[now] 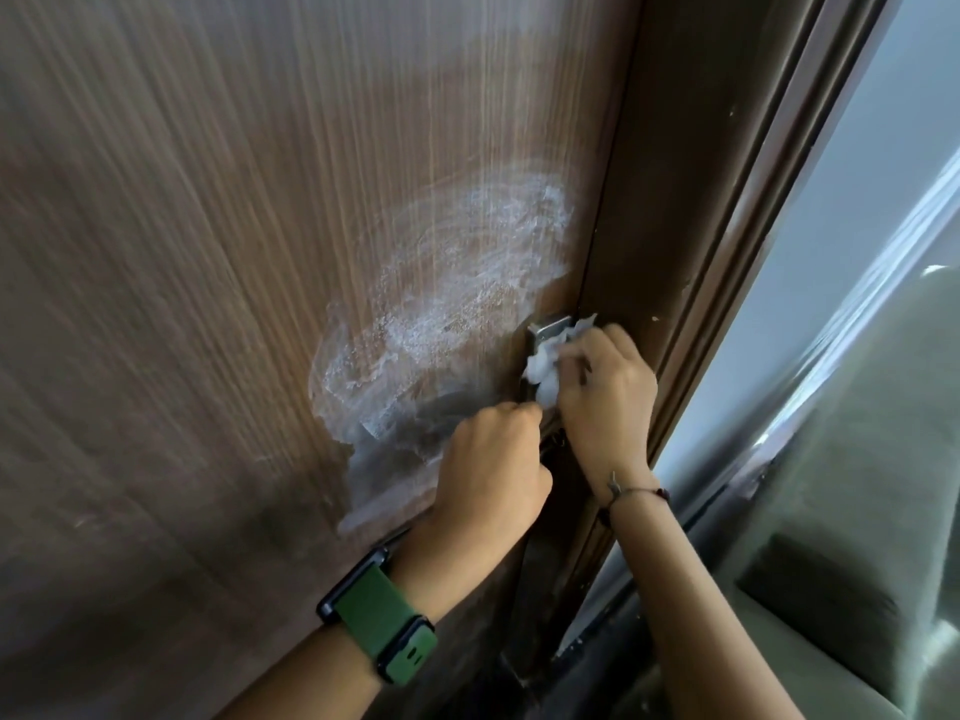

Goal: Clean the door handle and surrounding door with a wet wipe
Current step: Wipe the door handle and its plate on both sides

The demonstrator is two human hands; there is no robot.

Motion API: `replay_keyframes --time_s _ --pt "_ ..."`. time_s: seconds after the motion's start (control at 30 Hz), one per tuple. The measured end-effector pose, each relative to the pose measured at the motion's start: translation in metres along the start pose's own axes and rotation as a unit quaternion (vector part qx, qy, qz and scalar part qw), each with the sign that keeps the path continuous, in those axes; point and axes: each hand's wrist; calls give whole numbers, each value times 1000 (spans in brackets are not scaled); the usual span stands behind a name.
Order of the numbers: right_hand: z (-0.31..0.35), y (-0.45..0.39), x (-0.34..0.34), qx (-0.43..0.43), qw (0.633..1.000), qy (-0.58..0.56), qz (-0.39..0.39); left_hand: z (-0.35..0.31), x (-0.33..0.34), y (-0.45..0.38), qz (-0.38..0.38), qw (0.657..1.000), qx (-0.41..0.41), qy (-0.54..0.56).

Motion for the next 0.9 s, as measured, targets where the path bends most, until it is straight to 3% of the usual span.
replay_keyframes --time_s 0.07,0.17,0.23,0.3,0.47,0.57,0.63,0.7,0.77,0.83,0.9 --pt "5 -7 4 47 998 -5 -30 -1 -1 -2 2 1000 -6 -3" --pt "12 4 6 15 1000 -13 14 0 0 -1 8 1000 -14 -4" --pt "9 3 2 51 998 -25 27 2 1 0 14 1000 -10 7" --pt "10 -8 1 84 996 -24 -9 1 -1 -1 17 1000 -16 10" --pt "11 4 3 24 999 -8 25 0 0 0 13 1000 -18 8" --pt "9 -8 5 80 996 -12 -37 0 0 -1 13 1000 -18 2" --pt "13 -7 8 45 997 -12 -54 -1 -2 -2 16 1000 -23 -2" --pt "9 5 8 -8 999 -19 -25 -1 -2 -2 12 1000 -20 1" --pt "2 7 3 4 999 -44 -16 -1 0 0 13 1000 -15 3" --pt "0 -4 3 19 997 -50 -57 -1 0 -1 11 1000 -16 -2" --pt "3 -10 8 -20 997 -28 -73 -2 0 -2 8 1000 -20 -13"
Point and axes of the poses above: each hand's wrist, its own y-axis away from the middle knuckle, its own x-axis out of the palm, z = x × y, and after that the axes turned 4 degrees about -x, right-handed
